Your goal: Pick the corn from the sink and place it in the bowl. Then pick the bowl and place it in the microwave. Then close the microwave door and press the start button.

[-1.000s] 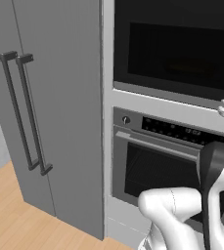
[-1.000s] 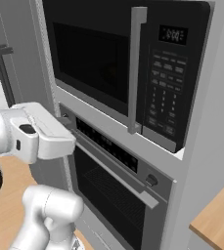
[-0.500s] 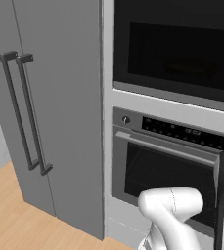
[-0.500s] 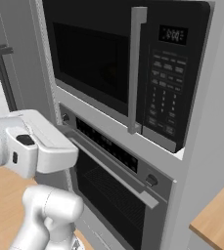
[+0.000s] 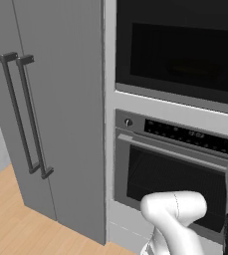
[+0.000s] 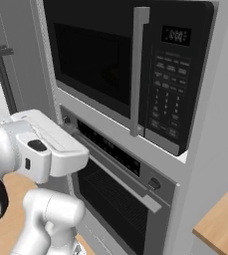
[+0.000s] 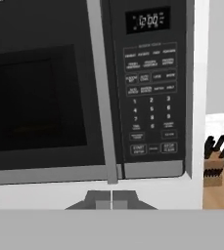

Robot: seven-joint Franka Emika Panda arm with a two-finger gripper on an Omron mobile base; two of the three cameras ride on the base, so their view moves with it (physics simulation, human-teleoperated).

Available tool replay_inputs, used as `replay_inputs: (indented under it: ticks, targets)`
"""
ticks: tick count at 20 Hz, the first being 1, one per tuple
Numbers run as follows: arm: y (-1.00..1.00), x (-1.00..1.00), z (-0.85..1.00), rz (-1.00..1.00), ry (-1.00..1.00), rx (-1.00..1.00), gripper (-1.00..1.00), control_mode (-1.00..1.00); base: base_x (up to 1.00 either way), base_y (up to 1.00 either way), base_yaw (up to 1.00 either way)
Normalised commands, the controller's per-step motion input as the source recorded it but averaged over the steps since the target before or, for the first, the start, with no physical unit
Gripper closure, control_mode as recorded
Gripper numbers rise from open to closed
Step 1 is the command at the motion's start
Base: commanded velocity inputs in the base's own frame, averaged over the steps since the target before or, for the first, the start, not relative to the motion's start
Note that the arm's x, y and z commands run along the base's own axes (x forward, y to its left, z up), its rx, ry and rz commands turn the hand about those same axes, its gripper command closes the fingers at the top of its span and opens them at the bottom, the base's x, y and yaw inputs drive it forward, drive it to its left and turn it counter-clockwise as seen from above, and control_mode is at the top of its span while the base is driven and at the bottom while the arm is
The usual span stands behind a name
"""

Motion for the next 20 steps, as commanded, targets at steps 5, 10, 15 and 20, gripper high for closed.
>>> replay_inputs:
  ticks: [5, 10, 15, 20]
  targets:
    - [-0.21, 0.19, -0.15, 0.11, -0.08, 0.00, 1.00, -1.00, 0.00, 0.00, 0.00]
    - [-0.28, 0.00, -0.18, 0.11, -0.09, 0.00, 1.00, -1.00, 0.00, 0.00, 0.00]
    - [-0.06, 0.00, -0.25, 0.04, -0.08, 0.00, 1.00, -1.00, 0.00, 0.00, 0.00]
    - [-0.11, 0.17, -0.19, 0.00, -0.01, 0.00, 1.00, -1.00, 0.00, 0.00, 0.00]
